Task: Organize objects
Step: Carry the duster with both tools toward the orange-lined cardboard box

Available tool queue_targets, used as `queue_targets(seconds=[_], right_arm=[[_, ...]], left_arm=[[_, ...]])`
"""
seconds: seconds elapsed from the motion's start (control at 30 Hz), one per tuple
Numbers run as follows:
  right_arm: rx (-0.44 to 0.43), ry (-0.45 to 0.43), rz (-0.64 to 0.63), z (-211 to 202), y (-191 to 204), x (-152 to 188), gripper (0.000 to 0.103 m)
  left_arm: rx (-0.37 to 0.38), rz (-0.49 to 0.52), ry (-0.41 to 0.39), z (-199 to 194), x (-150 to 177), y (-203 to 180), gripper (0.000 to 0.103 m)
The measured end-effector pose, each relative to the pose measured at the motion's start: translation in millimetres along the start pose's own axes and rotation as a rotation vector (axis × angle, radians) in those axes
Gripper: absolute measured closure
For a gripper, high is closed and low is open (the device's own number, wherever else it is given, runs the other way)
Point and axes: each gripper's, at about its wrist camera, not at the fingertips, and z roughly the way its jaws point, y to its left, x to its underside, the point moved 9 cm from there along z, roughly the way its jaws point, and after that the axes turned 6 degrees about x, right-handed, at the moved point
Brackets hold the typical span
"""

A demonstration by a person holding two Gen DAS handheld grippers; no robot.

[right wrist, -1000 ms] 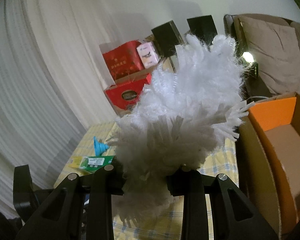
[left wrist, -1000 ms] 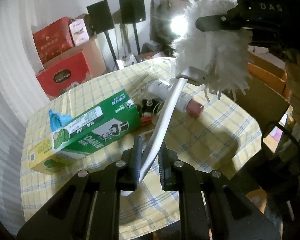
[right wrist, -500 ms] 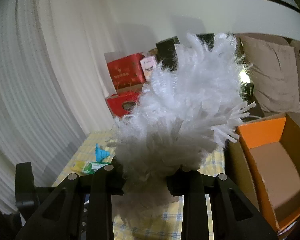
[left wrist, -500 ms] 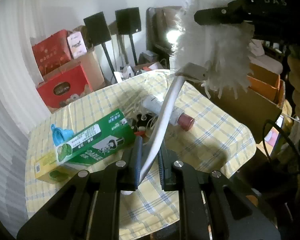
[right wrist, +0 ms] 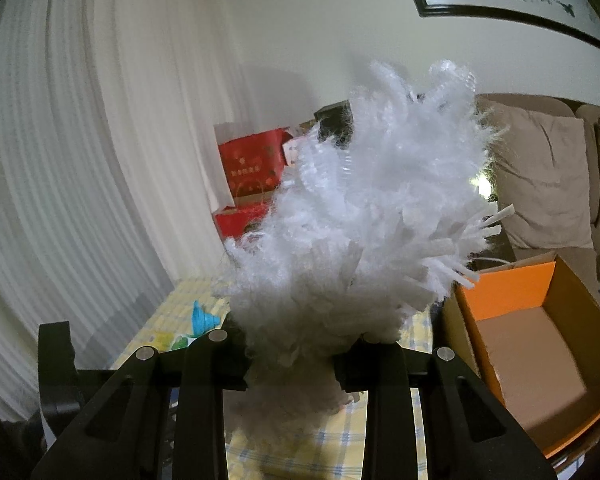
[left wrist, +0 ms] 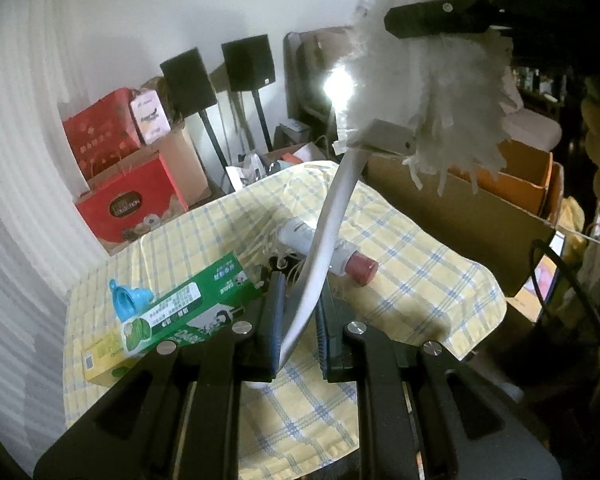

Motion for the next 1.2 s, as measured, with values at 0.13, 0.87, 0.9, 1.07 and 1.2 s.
queue_targets(seconds=[0.13, 0.87, 0.9, 1.07, 1.2], right_arm=[[0.002, -0.019, -0.004, -6.7, 1.0, -4.9, 0.074], [0.041, -0.094, 0.002, 0.2, 12.0, -20.4, 0.074], [0.043, -0.099, 0.002, 0.5, 9.8, -22.1, 0.074], [0.050, -0.118, 0.013, 0.3, 6.1, -27.2, 0.074], [0.054, -0.123, 0.019, 3.1, 8.5, -30.2, 0.074]], left_arm=[[0.001, 0.000, -0.025, -4.0, -5.6, 0.6, 0.090], [0.014, 0.085, -0.078, -5.4, -35.2, -23.4, 0.091], [0.016, 0.086, -0.085, -6.4, -37.3, -24.5, 0.091], [0.018, 0.099, -0.107, -11.0, -46.8, -30.8, 0.090], [0.025, 0.107, -0.118, -12.1, -51.0, -35.3, 0.090]])
